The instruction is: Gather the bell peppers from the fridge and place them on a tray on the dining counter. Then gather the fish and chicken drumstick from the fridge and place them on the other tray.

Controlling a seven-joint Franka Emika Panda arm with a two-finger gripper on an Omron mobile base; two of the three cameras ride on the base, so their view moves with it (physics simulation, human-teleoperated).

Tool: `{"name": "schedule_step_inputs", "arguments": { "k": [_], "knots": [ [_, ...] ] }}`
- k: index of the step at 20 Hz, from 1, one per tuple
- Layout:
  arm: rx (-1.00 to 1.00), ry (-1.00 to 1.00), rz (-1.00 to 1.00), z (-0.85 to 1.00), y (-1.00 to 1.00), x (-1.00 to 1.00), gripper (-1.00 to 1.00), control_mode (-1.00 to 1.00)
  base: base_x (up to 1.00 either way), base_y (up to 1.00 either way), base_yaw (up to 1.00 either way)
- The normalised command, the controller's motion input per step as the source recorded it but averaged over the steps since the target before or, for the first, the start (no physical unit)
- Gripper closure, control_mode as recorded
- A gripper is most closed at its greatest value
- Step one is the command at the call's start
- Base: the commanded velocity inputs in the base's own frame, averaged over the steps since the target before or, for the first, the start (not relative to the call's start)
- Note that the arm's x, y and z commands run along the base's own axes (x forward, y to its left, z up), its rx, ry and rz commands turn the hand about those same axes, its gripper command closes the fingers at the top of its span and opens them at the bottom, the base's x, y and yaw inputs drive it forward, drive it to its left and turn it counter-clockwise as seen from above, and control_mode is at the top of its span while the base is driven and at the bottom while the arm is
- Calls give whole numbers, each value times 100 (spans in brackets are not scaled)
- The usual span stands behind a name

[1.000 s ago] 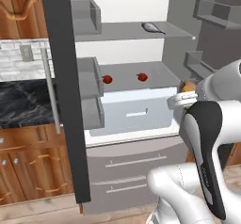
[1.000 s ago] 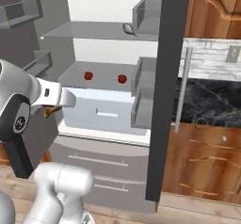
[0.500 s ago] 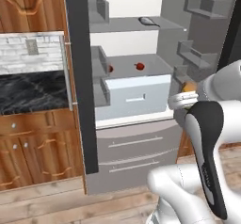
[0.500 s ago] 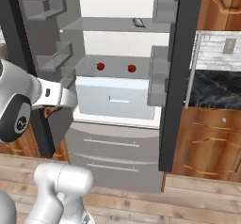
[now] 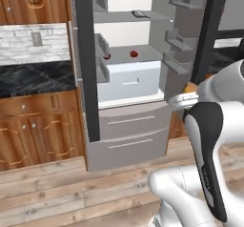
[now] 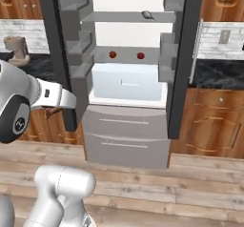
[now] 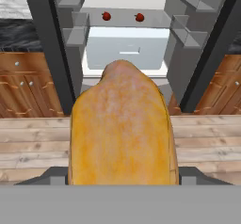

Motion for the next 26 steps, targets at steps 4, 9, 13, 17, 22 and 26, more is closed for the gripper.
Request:
{"name": "schedule_step_inputs", "arguments": {
  "k": [4, 9, 13, 17, 22, 26],
  "knots": [
    [0, 0, 0, 0, 0, 0, 100, 100, -100, 0, -5],
    [0, 0, 0, 0, 0, 0, 100, 100, -100, 6, -3],
    [0, 0, 0, 0, 0, 0, 100, 100, -100, 1, -2],
    [0, 0, 0, 0, 0, 0, 100, 100, -100, 4, -1],
    [0, 0, 0, 0, 0, 0, 100, 100, -100, 9, -1],
    [0, 0, 0, 0, 0, 0, 100, 100, -100, 6, -1]
  ]
}}
